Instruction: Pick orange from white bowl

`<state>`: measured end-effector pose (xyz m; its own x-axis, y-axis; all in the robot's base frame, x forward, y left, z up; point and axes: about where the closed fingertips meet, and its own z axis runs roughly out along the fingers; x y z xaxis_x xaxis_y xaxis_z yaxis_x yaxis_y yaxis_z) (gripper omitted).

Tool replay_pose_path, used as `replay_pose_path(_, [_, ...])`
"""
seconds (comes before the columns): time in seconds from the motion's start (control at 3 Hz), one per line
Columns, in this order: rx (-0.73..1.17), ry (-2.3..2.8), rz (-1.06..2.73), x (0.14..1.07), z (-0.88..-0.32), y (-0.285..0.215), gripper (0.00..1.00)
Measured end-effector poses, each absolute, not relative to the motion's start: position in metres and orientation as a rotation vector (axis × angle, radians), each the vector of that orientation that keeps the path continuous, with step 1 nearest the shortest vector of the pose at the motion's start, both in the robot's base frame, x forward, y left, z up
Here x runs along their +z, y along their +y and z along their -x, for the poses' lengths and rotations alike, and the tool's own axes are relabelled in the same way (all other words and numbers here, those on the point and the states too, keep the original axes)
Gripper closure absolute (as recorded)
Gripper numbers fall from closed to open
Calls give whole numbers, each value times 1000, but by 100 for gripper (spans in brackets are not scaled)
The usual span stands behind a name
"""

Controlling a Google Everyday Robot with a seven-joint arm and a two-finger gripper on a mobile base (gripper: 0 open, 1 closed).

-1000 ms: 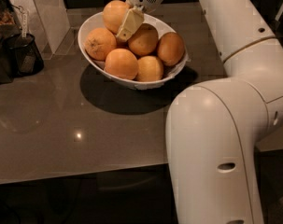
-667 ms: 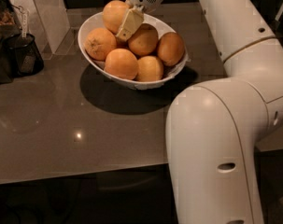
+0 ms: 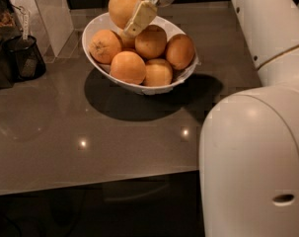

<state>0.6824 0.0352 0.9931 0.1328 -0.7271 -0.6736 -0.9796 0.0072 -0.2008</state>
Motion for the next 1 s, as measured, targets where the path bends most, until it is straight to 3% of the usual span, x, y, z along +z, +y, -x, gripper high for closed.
replay_pose_path(1.0, [469,1421,1524,1056,-582,-18,100])
